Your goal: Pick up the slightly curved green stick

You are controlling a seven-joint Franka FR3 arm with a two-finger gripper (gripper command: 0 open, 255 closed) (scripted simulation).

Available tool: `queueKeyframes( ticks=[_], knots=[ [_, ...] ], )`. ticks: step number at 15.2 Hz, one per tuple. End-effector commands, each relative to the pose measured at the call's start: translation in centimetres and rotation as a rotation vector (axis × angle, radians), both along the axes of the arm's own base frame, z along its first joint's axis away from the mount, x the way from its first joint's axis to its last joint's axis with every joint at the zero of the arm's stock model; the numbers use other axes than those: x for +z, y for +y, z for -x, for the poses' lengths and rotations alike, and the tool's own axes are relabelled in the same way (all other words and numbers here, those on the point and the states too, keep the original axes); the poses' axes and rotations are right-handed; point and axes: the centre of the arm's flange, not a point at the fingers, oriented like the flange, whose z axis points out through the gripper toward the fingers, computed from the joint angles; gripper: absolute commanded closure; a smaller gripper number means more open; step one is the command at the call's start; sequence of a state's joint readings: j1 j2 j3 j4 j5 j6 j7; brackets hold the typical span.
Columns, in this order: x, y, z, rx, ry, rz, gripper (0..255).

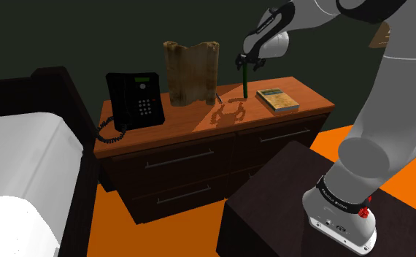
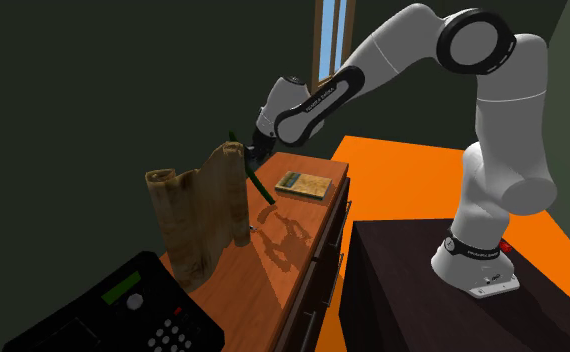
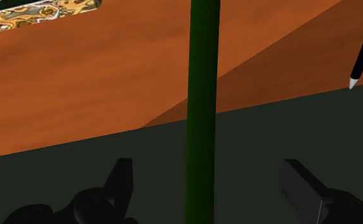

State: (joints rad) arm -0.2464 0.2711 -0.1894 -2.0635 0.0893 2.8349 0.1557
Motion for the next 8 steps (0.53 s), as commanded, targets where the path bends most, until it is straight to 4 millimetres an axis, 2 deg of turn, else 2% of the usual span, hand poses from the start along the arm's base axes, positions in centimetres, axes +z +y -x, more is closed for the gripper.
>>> queueKeyframes(
  ticks=[1,5,6,8],
  knots=[
    [-0.9,0.0,-0.1,-0.001,-0.001,0.000,0],
    [-2.3,0.0,-0.1,-0.001,-0.001,0.000,0],
    [-2.3,0.0,-0.1,-0.001,-0.001,0.000,255],
    [-2.3,0.0,-0.1,-0.001,-0.001,0.000,255]
  ],
)
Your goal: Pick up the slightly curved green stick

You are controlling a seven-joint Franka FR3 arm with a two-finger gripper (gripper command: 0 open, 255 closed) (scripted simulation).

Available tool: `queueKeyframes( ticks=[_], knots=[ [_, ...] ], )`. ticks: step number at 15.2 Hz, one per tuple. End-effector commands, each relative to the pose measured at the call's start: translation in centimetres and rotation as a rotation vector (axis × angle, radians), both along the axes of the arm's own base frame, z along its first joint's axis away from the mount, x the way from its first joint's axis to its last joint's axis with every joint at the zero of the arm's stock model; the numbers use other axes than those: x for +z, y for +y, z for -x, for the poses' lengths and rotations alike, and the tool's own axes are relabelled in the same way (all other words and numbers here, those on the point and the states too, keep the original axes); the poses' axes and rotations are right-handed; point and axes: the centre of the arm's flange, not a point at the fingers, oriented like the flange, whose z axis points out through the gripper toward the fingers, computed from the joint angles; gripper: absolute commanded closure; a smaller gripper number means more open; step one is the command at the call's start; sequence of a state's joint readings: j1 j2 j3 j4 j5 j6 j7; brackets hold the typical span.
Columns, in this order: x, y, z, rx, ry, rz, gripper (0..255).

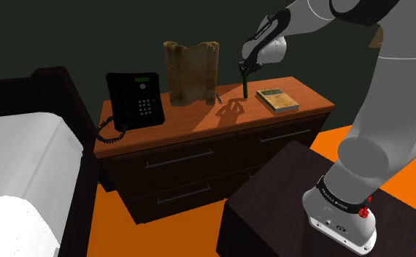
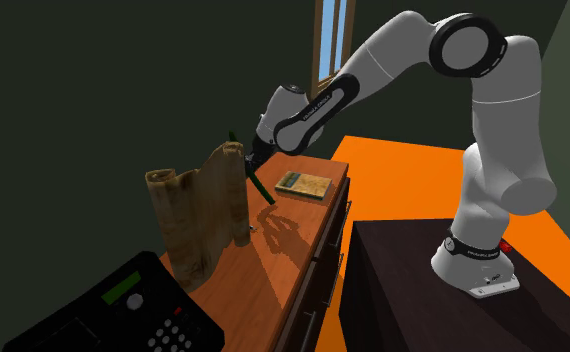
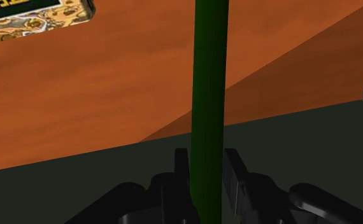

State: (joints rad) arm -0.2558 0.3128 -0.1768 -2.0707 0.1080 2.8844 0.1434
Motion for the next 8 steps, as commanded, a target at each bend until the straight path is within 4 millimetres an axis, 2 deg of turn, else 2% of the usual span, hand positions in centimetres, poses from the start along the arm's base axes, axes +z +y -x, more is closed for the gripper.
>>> queueKeyframes(
  ticks=[1,7,8],
  knots=[
    [-0.03,0.02,-0.01,0.000,0.000,0.000,255],
    [0.01,0.00,0.04,0.000,0.000,0.000,255],
    [0.53,0.00,0.04,0.000,0.000,0.000,255]
  ],
)
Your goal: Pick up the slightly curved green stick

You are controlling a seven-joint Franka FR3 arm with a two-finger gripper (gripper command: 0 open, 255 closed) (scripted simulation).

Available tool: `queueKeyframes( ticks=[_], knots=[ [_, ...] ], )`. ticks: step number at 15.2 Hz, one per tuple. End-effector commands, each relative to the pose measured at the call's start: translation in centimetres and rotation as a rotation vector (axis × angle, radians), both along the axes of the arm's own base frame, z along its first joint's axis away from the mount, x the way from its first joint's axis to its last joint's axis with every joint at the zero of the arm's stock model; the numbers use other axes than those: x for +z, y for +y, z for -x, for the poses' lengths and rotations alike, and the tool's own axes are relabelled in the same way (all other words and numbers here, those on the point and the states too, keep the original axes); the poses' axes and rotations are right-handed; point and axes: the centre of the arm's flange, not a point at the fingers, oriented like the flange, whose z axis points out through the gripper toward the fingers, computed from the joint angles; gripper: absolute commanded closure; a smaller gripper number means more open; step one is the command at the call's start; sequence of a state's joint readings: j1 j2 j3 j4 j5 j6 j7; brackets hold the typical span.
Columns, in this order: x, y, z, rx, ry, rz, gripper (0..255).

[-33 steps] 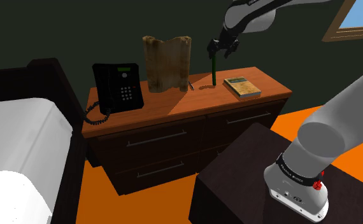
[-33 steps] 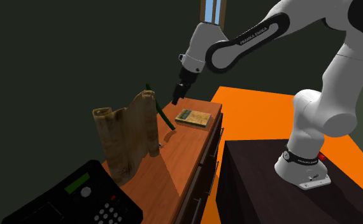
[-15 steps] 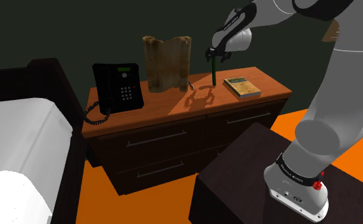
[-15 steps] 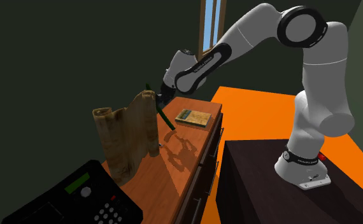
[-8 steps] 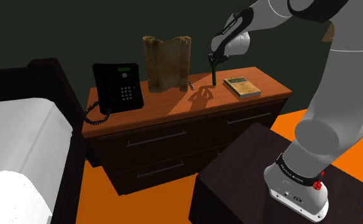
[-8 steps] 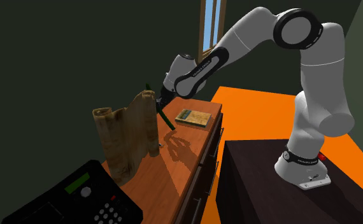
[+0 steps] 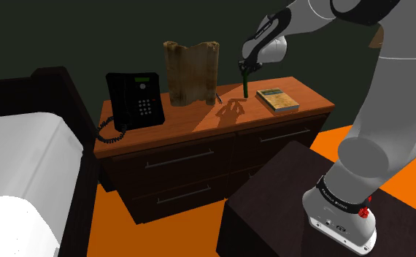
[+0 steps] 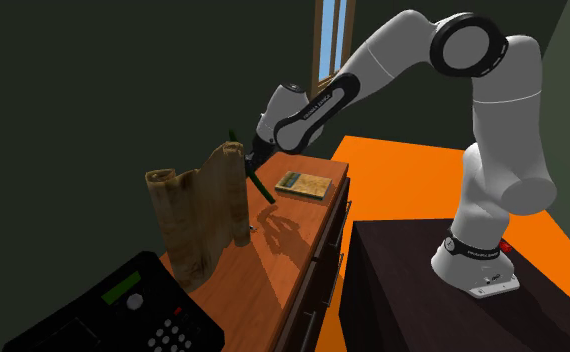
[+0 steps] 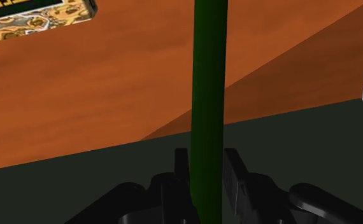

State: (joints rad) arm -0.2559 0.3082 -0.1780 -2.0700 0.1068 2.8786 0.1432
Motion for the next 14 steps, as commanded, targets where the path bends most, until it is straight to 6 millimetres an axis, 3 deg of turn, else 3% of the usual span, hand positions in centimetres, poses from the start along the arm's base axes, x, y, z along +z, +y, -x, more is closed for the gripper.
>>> queueKeyframes(
  ticks=[1,14],
  knots=[
    [0.8,0.1,0.0,0.000,-0.001,0.000,255],
    [7.7,0.1,0.0,0.000,-0.001,0.000,255]
  ],
)
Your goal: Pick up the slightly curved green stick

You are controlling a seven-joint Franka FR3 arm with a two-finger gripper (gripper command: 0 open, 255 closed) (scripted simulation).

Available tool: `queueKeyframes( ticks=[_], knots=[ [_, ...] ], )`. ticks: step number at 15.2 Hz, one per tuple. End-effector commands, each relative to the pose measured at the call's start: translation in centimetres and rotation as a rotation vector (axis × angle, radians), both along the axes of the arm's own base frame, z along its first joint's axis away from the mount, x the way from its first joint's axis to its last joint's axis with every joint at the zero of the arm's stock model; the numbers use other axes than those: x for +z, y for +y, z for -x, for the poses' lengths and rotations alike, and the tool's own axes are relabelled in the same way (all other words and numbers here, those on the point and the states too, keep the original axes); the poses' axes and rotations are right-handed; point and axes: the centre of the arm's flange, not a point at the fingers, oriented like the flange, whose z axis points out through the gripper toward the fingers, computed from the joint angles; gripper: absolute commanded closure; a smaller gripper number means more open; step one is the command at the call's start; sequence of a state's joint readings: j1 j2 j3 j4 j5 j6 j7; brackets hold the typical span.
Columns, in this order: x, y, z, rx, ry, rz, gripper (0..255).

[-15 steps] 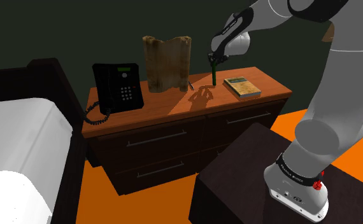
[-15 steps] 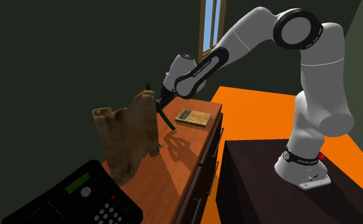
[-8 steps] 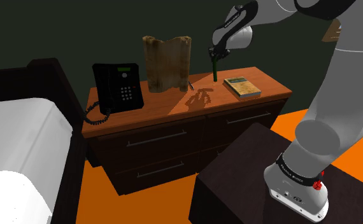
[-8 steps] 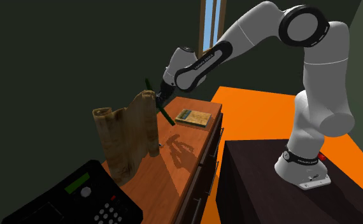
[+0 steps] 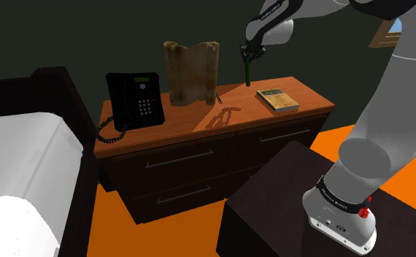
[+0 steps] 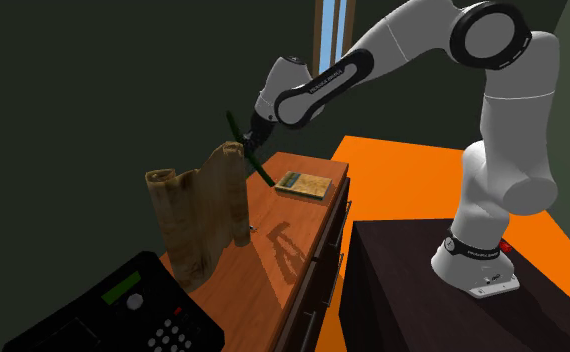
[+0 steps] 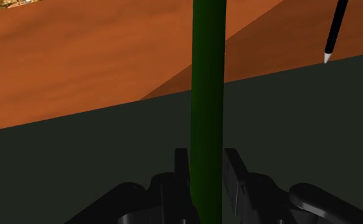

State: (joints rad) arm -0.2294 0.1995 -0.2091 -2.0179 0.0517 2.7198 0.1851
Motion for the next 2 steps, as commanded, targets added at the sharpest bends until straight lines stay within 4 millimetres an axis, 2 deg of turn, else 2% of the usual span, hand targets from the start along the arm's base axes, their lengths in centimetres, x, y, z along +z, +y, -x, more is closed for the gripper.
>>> queueKeyframes(
  ticks=[1,2],
  knots=[
    [0.55,-0.08,0.08,0.000,0.000,0.000,255],
    [0.55,-0.08,0.08,0.000,0.000,0.000,255]
  ],
)
